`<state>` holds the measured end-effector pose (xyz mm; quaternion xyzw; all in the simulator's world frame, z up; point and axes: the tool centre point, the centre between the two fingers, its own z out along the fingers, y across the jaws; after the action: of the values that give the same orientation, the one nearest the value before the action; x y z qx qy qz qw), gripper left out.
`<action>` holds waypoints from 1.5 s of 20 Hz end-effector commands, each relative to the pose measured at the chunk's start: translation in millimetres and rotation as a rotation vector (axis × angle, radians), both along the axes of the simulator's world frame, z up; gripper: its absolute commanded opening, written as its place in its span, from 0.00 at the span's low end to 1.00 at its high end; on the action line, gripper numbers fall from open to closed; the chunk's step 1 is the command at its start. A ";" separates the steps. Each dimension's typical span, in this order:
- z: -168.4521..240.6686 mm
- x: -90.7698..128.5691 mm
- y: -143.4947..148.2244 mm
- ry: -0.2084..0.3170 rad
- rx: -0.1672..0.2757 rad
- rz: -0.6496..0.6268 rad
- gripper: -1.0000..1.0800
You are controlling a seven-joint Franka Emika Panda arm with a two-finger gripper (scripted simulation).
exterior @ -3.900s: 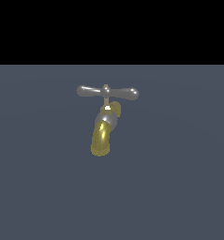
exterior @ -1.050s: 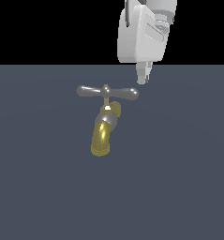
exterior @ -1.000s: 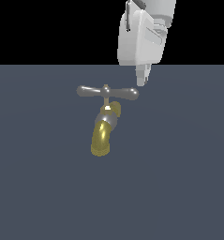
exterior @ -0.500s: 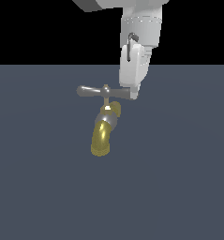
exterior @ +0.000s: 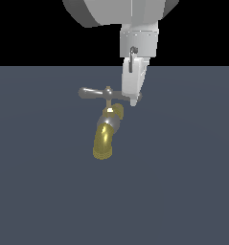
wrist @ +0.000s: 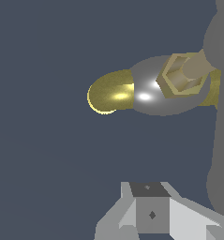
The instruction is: Turn on the faucet by rotating a designated handle.
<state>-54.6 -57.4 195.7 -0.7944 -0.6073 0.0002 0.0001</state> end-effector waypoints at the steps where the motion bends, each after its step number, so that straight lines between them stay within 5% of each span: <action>1: -1.2 1.2 0.6 0.000 0.000 0.007 0.00; 11: 0.6 0.2 0.0 0.000 0.000 -0.001 0.00; 30: 0.6 52.8 -22.5 0.000 0.000 -0.001 0.00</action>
<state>-9.8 -75.8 195.6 -0.7939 -0.6081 0.0022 0.0042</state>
